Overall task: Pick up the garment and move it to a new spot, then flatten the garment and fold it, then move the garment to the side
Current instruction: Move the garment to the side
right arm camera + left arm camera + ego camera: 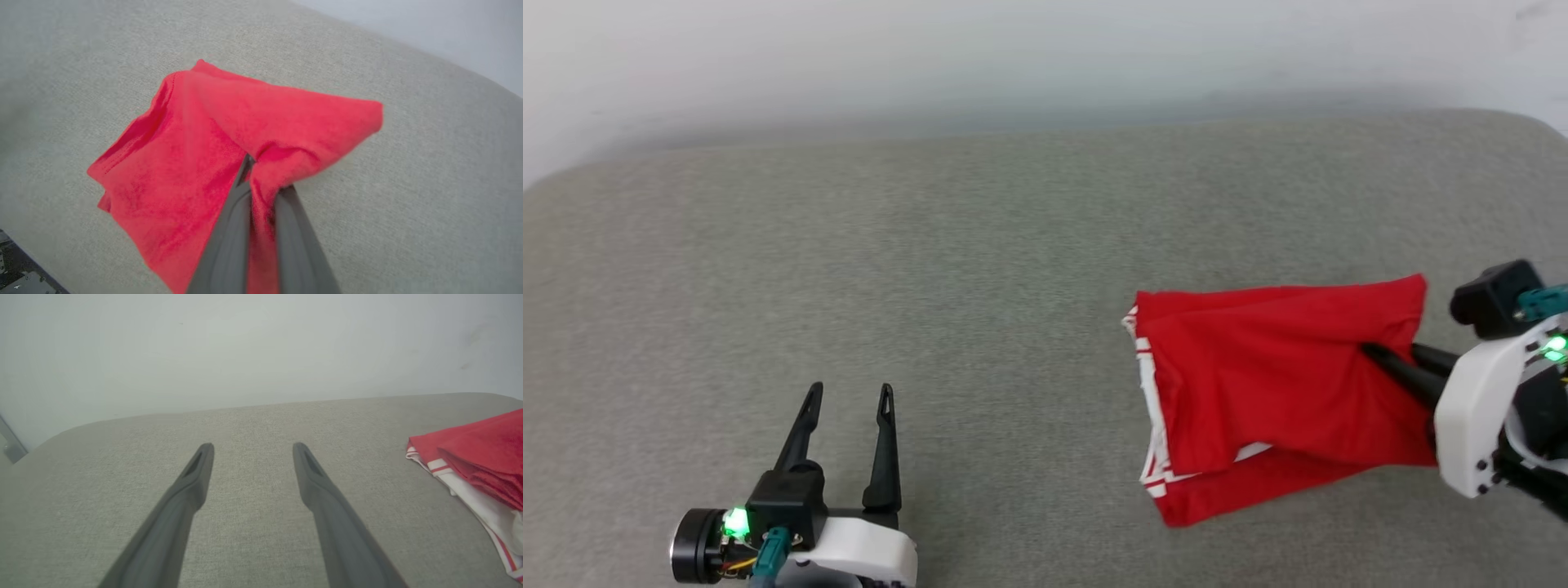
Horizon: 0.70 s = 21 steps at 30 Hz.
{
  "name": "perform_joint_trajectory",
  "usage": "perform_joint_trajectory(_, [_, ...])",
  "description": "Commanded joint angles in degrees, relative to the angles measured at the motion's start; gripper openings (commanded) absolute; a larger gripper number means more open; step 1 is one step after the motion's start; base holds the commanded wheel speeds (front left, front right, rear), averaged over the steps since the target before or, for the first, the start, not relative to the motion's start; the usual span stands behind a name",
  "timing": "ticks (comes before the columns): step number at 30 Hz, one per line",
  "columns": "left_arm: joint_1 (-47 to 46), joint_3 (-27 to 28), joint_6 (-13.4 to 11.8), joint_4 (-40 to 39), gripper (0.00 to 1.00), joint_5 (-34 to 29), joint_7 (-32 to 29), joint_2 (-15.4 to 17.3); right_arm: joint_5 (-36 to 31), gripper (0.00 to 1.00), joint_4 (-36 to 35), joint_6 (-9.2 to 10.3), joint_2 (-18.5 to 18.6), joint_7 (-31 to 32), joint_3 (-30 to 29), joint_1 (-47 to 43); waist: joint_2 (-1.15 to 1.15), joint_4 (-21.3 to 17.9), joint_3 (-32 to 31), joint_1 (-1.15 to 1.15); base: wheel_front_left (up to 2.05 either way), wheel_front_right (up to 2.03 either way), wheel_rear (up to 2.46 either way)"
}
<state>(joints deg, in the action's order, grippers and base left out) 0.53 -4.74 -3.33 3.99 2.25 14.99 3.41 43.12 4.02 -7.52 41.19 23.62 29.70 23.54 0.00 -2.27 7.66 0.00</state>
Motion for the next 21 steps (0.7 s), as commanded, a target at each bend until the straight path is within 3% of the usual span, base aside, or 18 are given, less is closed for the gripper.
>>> perform_joint_trajectory(1, [-1.02,0.40,-0.07,-0.49,1.00,-0.34,0.27,0.26,-0.19,0.00,-0.40,0.06,1.13,0.55,-1.08,1.00,0.00,-2.74,1.48,0.00,0.00,0.00,0.00])
perform_joint_trajectory(7, [-2.92,1.17,-0.06,-2.82,1.00,-0.93,0.21,0.92,-2.38,0.00,0.91,0.07,6.80,3.25,-7.40,1.87,0.00,-5.19,6.47,0.00,0.00,0.00,0.00])
perform_joint_trajectory(14, [-6.05,0.88,0.36,-4.92,1.00,-1.47,0.21,1.29,-5.10,0.00,6.48,0.07,11.15,4.97,-14.92,3.17,0.00,-3.77,12.59,0.00,0.00,0.00,0.00])
perform_joint_trajectory(21, [-8.83,0.53,0.42,-6.91,1.00,-1.65,0.20,1.23,-9.26,0.00,15.38,0.08,13.23,5.34,-22.75,5.32,0.00,-2.05,18.12,0.00,0.00,0.00,0.00])
